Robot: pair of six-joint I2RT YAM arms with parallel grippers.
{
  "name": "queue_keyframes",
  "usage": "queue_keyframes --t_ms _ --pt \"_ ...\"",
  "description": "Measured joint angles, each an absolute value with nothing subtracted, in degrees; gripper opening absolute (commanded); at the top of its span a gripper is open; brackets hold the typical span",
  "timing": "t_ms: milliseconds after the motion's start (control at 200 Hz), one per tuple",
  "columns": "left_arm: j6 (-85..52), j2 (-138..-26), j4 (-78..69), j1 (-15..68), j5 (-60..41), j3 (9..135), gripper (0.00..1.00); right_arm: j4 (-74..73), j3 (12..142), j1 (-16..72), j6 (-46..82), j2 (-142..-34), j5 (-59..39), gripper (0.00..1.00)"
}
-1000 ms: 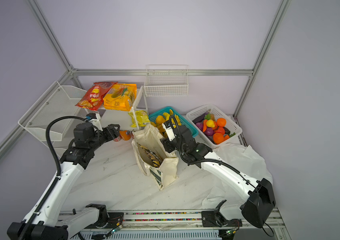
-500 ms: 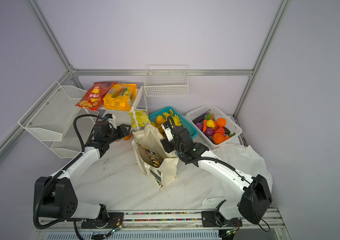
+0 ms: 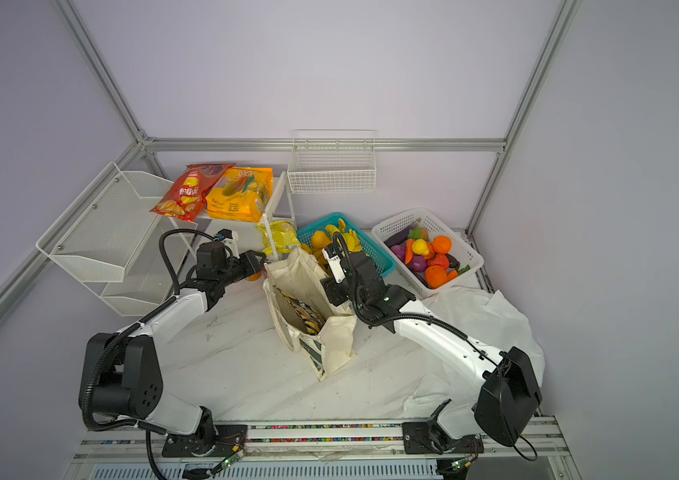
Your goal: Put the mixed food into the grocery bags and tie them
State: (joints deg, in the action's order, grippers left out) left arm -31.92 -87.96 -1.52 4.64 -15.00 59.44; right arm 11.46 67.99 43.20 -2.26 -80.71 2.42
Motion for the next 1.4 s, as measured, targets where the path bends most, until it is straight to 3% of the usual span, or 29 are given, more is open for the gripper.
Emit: queue_keyframes --t_ms 630,1400 --pt "-31.9 -88.0 -2.5 4.6 -16.6 61.3 0.36 11.4 68.0 43.2 -2.3 -82.5 2.7 0.61" --pt "-32.0 -92.0 -4.1 4.5 -18.2 63.0 0.37 11.5 68.0 43.2 -2.3 -82.6 3.4 0.61"
